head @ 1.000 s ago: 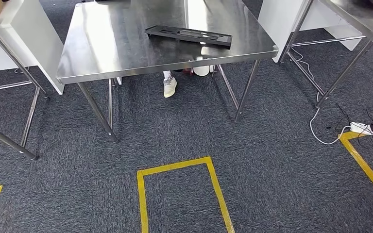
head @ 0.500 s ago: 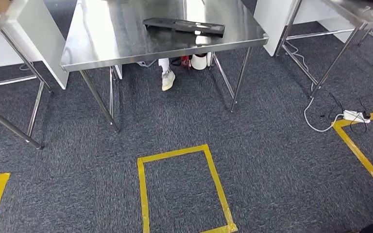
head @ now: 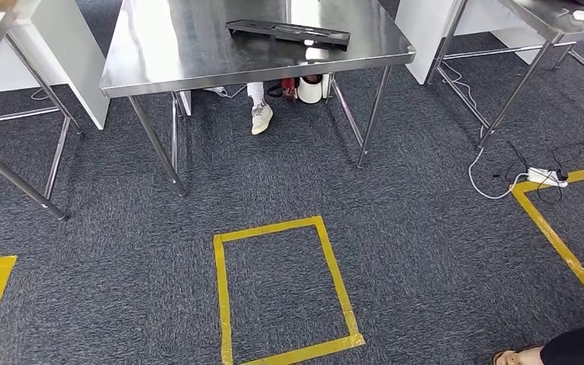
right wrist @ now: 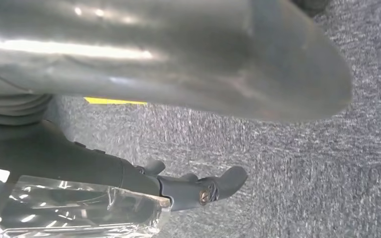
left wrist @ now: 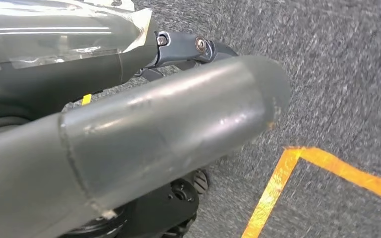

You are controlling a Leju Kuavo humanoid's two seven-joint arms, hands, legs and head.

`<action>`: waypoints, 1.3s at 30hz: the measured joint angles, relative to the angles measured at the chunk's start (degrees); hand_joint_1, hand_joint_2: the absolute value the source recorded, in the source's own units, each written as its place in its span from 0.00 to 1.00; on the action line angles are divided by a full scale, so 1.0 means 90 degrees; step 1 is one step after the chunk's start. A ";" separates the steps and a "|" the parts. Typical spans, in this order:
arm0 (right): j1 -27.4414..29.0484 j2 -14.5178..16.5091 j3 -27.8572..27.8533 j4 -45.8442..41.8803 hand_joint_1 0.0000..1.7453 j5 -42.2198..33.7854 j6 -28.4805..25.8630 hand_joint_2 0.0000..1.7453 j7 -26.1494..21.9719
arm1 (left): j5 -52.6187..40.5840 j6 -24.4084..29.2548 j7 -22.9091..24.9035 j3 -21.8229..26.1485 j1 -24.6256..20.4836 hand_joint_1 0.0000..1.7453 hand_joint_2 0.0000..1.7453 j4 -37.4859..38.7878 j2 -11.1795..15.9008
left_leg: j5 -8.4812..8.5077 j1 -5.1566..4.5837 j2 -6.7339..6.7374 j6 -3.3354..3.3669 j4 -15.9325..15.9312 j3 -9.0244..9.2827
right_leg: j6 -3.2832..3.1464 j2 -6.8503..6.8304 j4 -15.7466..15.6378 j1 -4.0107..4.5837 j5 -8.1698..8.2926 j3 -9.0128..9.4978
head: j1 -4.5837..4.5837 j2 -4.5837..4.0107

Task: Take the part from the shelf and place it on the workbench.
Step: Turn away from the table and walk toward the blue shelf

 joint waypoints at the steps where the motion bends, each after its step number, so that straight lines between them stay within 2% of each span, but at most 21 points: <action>1: -0.0007 -0.0002 -0.0027 0.0000 0.00 -0.0005 -0.0003 0.00 -0.0004 | 0.0000 0.0000 0.0001 -0.0009 -0.0001 0.00 0.00 0.0001 -0.0006 | 0.0051 0.0011 0.0009 0.0036 -0.0046 -0.0015 | 0.0020 0.0007 0.0082 -0.0001 -0.0052 -0.0061 | 0.0005 0.0000; 3: -0.0010 -0.0013 -0.0064 0.0000 0.00 -0.0012 -0.0007 0.00 -0.0012 | 0.0000 -0.0001 0.0002 -0.0023 -0.0001 0.00 0.00 -0.0001 -0.0013 | 0.0163 0.0030 0.0029 0.0094 -0.0104 -0.0083 | 0.0002 0.0035 0.0635 -0.0023 -0.0384 -0.0336 | 0.0020 0.0000; 5: 0.0000 -0.0024 -0.0089 0.0000 0.00 -0.0024 -0.0008 0.00 -0.0038 | -0.0001 -0.0003 0.0004 -0.0037 0.0005 0.00 0.00 -0.0002 -0.0010 | 0.0239 0.0018 0.0034 0.0104 -0.0098 -0.0194 | 0.0001 0.0056 0.1507 -0.0058 -0.0801 -0.0704 | 0.0030 0.0000; 7: 0.0015 -0.0035 -0.0129 0.0000 0.00 -0.0038 -0.0008 0.00 -0.0068 | -0.0006 -0.0006 0.0006 -0.0047 0.0014 0.00 0.00 -0.0001 -0.0013 | 0.0302 0.0018 0.0038 0.0074 -0.0089 -0.0282 | 0.0093 0.0060 0.1816 -0.0100 -0.0906 -0.0749 | 0.0032 0.0000; 8: 0.0020 -0.0041 -0.0151 0.0000 0.00 -0.0046 -0.0008 0.00 -0.0078 | -0.0010 -0.0012 0.0006 -0.0051 0.0017 0.00 0.00 -0.0001 -0.0018 | 0.0326 0.0026 0.0037 0.0052 -0.0080 -0.0311 | 0.0165 0.0059 0.1567 -0.0125 -0.0807 -0.0562 | 0.0033 0.0000; 10: 0.0013 -0.0052 -0.0175 0.0000 0.00 -0.0058 -0.0007 0.00 -0.0089 | -0.0018 -0.0027 0.0008 -0.0060 0.0017 0.00 0.00 -0.0002 -0.0024 | 0.0347 0.0027 0.0036 -0.0005 -0.0025 -0.0359 | 0.0292 0.0061 0.0608 -0.0181 -0.0531 0.0025 | 0.0042 0.0000; 12: 0.0005 -0.0055 -0.0188 0.0000 0.00 -0.0076 -0.0006 0.00 -0.0097 | -0.0024 -0.0036 0.0009 -0.0066 0.0012 0.00 0.00 -0.0007 -0.0021 | 0.0329 -0.0006 0.0034 -0.0066 0.0064 -0.0412 | 0.0266 0.0089 0.0001 -0.0207 -0.0386 0.0339 | 0.0035 0.0000; 13: 0.0006 -0.0051 -0.0197 0.0000 0.00 -0.0094 -0.0005 0.00 -0.0101 | -0.0026 -0.0036 0.0009 -0.0067 0.0011 0.00 0.00 -0.0009 -0.0015 | 0.0307 -0.0020 0.0030 -0.0066 0.0091 -0.0433 | 0.0219 0.0101 -0.0040 -0.0208 -0.0387 0.0342 | 0.0024 0.0000; 15: 0.0018 -0.0044 -0.0237 0.0000 0.00 -0.0163 -0.0001 0.00 -0.0110 | -0.0029 -0.0035 0.0009 -0.0068 0.0012 0.00 0.00 -0.0011 -0.0007 | 0.0313 -0.0020 0.0021 0.0050 0.0110 -0.0456 | 0.0155 0.0105 -0.0039 -0.0217 -0.0354 0.0332 | -0.0007 0.0000; 17: 0.0021 -0.0018 -0.0310 0.0000 0.00 -0.0264 0.0011 0.00 -0.0134 | -0.0029 -0.0027 0.0008 -0.0069 0.0013 0.00 0.00 -0.0015 0.0013 | 0.0377 -0.0009 0.0008 0.0158 0.0100 -0.0454 | 0.0162 0.0091 -0.0081 -0.0248 -0.0305 0.0339 | -0.0017 0.0000; 20: 0.0011 0.0009 -0.0433 -0.0002 0.00 -0.0393 0.0025 0.00 -0.0214 | -0.0029 -0.0019 0.0004 -0.0072 0.0007 0.00 0.00 -0.0016 -0.0004 | 0.0681 0.0006 0.0027 0.0286 -0.0488 -0.0157 | 0.0172 0.0076 -0.0241 -0.0227 -0.0219 0.0412 | -0.0053 0.0000; 21: 0.0009 0.0011 -0.0473 -0.0002 0.00 -0.0424 0.0026 0.00 -0.0242 | -0.0029 -0.0019 0.0004 -0.0072 0.0005 0.00 0.00 -0.0016 -0.0014 | 0.0809 0.0025 0.0058 0.0347 -0.0756 -0.0031 | 0.0137 0.0079 -0.0149 -0.0195 -0.0280 0.0350 | -0.0054 0.0000; 23: 0.0014 -0.0002 -0.0548 -0.0001 0.00 -0.0466 0.0024 0.00 -0.0286 | -0.0029 -0.0021 0.0004 -0.0072 0.0000 0.00 0.00 -0.0016 -0.0028 | 0.0941 0.0077 0.0130 0.0361 -0.0996 0.0048 | 0.0103 0.0099 0.0411 -0.0199 -0.0546 -0.0001 | -0.0035 0.0000; 25: 0.0031 -0.0033 -0.0611 0.0000 0.00 -0.0489 0.0022 0.00 -0.0311 | -0.0027 -0.0024 0.0005 -0.0071 0.0000 0.00 0.00 -0.0016 -0.0050 | 0.0948 0.0150 0.0184 0.0243 -0.0961 -0.0021 | 0.0205 0.0109 0.0916 -0.0304 -0.0677 -0.0315 | -0.0011 0.0000; 29: 0.0063 -0.0052 -0.0695 -0.0001 0.00 -0.0516 0.0022 0.00 -0.0321 | -0.0027 -0.0036 0.0007 -0.0070 0.0015 0.00 0.00 -0.0025 -0.0053 | 0.0679 0.0445 0.0305 -0.0255 -0.0306 -0.0387 | 0.0726 -0.0092 0.0297 -0.0526 -0.0216 -0.0116 | 0.0051 0.0000; 30: 0.0045 -0.0041 -0.0704 -0.0005 0.00 -0.0520 0.0021 0.00 -0.0324 | -0.0029 -0.0033 0.0006 -0.0071 0.0018 0.00 0.00 -0.0033 -0.0041 | 0.0563 0.0487 0.0343 -0.0388 -0.0066 -0.0482 | 0.0714 -0.0143 0.0328 -0.0537 -0.0212 -0.0154 | 0.0098 0.0000; 31: 0.0026 -0.0019 -0.0709 -0.0009 0.00 -0.0522 0.0022 0.00 -0.0327 | -0.0030 -0.0029 0.0007 -0.0072 0.0021 0.00 0.00 -0.0042 -0.0023 | 0.0467 0.0496 0.0384 -0.0492 0.0111 -0.0524 | 0.0625 -0.0168 0.0515 -0.0521 -0.0281 -0.0271 | 0.0108 0.0000; 33: 0.0002 0.0004 -0.0716 -0.0017 0.00 -0.0523 0.0022 0.00 -0.0332 | -0.0032 -0.0023 0.0004 -0.0073 0.0018 0.00 0.00 -0.0052 -0.0021 | 0.0382 0.0491 0.0454 -0.0614 0.0270 -0.0510 | 0.0344 -0.0062 0.0716 -0.0546 -0.0415 -0.0351 | 0.0049 0.0000; 34: 0.0003 0.0017 -0.0718 -0.0017 0.00 -0.0522 0.0024 0.00 -0.0334 | -0.0032 -0.0021 0.0004 -0.0073 0.0016 0.00 0.00 -0.0054 -0.0014 | 0.0352 0.0485 0.0466 -0.0637 0.0282 -0.0484 | 0.0264 -0.0025 0.0749 -0.0531 -0.0431 -0.0370 | -0.0014 0.0000; 36: 0.0005 0.0026 -0.0732 -0.0017 0.00 -0.0527 0.0016 0.00 -0.0336 | -0.0039 -0.0019 0.0002 -0.0073 0.0014 0.00 0.00 -0.0056 -0.0012 | 0.0022 0.0475 0.0341 -0.0599 0.0565 -0.0578 | 0.0178 0.0041 0.0767 -0.0481 -0.0395 -0.0389 | -0.0088 0.0000; 39: 0.0006 0.0016 -0.0767 -0.0017 0.00 -0.0539 -0.0005 0.00 -0.0336 | -0.0055 -0.0019 0.0002 -0.0073 0.0020 0.00 0.00 -0.0056 -0.0018 | -0.0808 0.0346 0.0094 -0.0402 0.1813 -0.1097 | 0.0095 0.0154 0.0745 -0.0343 -0.0273 -0.0486 | -0.0147 0.0000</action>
